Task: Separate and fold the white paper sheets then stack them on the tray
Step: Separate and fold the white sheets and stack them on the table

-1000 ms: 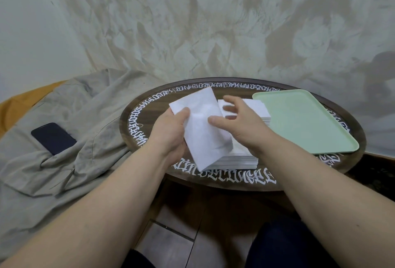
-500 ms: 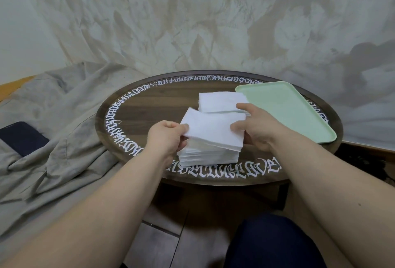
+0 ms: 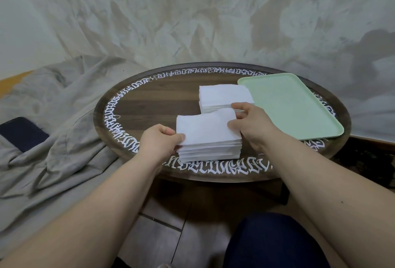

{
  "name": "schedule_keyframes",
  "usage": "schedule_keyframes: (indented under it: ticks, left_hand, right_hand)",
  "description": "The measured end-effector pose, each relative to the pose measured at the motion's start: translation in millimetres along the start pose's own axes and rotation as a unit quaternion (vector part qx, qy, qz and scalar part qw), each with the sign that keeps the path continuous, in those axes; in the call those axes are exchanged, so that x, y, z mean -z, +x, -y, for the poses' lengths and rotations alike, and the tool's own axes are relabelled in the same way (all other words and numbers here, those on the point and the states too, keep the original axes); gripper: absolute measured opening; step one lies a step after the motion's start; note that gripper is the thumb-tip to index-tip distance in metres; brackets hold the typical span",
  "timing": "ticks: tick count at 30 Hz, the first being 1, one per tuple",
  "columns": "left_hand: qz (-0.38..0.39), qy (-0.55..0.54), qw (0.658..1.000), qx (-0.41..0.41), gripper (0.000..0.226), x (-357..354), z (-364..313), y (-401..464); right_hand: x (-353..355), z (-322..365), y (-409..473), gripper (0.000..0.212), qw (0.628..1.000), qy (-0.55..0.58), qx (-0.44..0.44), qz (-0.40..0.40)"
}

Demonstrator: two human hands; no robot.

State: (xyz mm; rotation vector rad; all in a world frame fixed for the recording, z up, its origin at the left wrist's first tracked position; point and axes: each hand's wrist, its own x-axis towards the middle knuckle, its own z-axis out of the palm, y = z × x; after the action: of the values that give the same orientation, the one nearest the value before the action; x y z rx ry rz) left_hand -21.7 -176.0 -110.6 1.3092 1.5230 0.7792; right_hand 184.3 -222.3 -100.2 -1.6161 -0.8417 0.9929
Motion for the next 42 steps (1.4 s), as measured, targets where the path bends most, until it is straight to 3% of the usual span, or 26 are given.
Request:
schedule_keyframes:
  ticks: [7,13,20,22,29,35,42]
  left_hand:
    - [-0.001,0.076,0.996,-0.044,0.019,3,-1,-3]
    - [0.014,0.135,0.989,-0.062,0.017,3,-2,0]
    - [0.012,0.154,0.986,-0.070,0.011,3,-1,2]
    - [0.002,0.173,0.983,-0.063,0.020,2,1,5]
    - [0.115,0.060,0.987,0.098,0.051,-16,5,15]
    - [0.145,0.009,0.977,0.153,0.048,-17,-3,15]
    - [0.154,-0.009,0.971,0.183,0.045,-22,-5,11]
  right_hand:
    - [0,-4,3,0.059,0.989,-0.140,0.049,-0.009]
    - [2,1,-4,0.052,0.940,-0.320,0.116,-0.026]
    - [5,-2,-2,0.047,0.936,-0.340,0.084,-0.027]
    - [5,-5,-2,0.046,0.934,-0.347,0.086,-0.022]
    - [1,-27,-5,0.063,0.938,-0.333,0.030,0.088]
    - [9,-34,-7,0.063,0.961,-0.266,0.018,0.079]
    - [12,-35,-9,0.060,0.952,-0.286,0.037,0.101]
